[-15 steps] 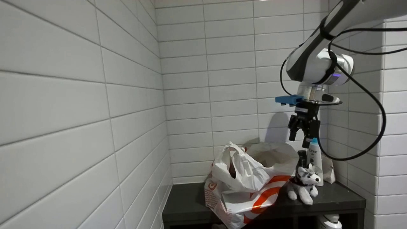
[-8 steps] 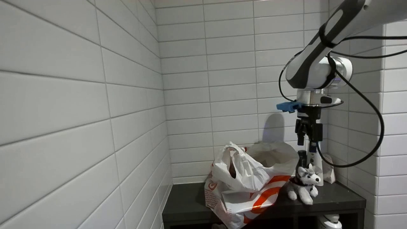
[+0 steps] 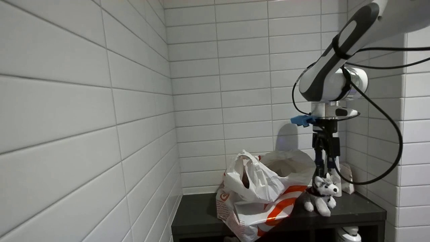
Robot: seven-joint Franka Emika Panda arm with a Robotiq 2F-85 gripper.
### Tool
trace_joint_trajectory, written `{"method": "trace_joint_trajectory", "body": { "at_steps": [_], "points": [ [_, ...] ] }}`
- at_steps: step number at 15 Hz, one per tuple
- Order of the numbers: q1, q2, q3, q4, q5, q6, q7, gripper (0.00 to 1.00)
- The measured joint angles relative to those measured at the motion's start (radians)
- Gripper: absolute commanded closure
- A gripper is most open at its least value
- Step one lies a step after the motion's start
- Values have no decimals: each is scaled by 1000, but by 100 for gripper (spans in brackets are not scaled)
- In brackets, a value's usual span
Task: Put the dog plush toy in the plastic bag.
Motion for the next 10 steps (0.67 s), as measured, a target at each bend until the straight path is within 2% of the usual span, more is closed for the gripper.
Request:
{"method": "trace_joint_trajectory", "body": {
  "at_steps": [10],
  "points": [
    [7, 188, -7, 147, 0, -5, -2, 0]
  ]
}}
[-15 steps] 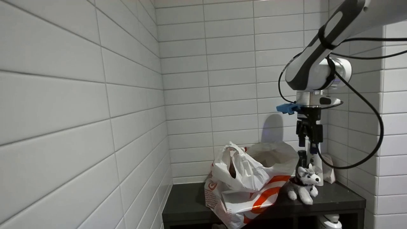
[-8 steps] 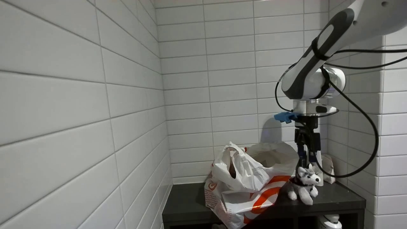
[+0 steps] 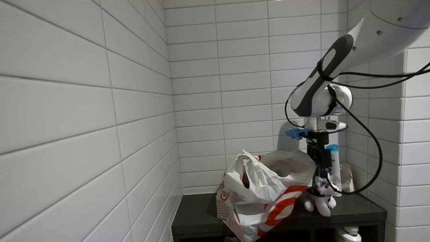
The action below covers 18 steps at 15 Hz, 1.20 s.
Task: Put the dog plush toy in the plastic bag.
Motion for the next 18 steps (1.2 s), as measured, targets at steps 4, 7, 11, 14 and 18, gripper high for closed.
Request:
{"method": "trace_joint_trajectory", "body": {
  "at_steps": [4, 7, 11, 14, 18],
  "points": [
    [-9, 39, -24, 53, 0, -13, -17, 0],
    [-19, 44, -38, 65, 0, -25, -34, 0],
    [-21, 49, -38, 64, 0, -34, -41, 0],
    [-12, 55, -34, 57, 0, -42, -42, 0],
    [2, 55, -30, 49, 0, -51, -42, 0]
  ]
}}
